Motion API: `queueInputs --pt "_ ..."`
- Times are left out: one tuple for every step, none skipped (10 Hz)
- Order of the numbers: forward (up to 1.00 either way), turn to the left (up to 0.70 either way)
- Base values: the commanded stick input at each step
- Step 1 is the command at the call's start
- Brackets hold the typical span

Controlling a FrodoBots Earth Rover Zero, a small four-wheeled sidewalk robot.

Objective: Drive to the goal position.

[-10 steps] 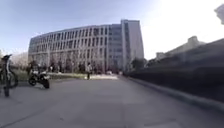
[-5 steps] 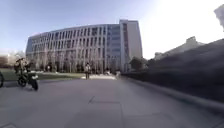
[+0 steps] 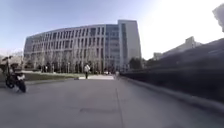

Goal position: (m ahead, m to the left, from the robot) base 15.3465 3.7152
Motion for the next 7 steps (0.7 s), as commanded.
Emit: queueInputs --pt "1.00 0.04" --pt "1.00 0.04" --pt "1.00 0.04" --pt "1.00 0.04" --pt "1.00 0.04" --pt "1.00 0.04" --pt "1.00 0.04"
